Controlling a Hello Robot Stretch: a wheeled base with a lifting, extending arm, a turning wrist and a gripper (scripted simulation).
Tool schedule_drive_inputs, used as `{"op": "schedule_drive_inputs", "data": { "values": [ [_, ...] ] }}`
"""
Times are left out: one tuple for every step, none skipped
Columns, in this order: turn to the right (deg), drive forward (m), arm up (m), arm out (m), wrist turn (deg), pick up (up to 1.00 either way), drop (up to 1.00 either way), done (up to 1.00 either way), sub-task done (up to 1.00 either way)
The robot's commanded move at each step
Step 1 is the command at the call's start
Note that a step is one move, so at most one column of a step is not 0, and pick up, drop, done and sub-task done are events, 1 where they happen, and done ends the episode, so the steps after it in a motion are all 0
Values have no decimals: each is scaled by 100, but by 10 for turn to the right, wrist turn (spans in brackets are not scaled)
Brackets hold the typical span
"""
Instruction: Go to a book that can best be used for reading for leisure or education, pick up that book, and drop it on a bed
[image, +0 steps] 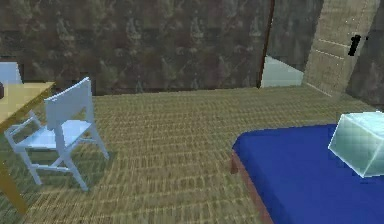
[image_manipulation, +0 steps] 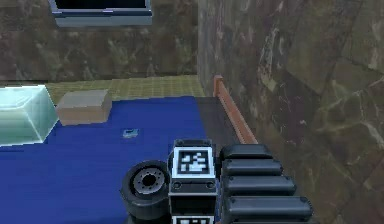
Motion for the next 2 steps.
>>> {"op": "schedule_drive_inputs", "data": {
  "values": [
    [450, 0, 0, 0, 0, 0, 0, 0, 0],
    [60, 0, 0, 0, 0, 0, 0, 0, 0]
  ]
}}
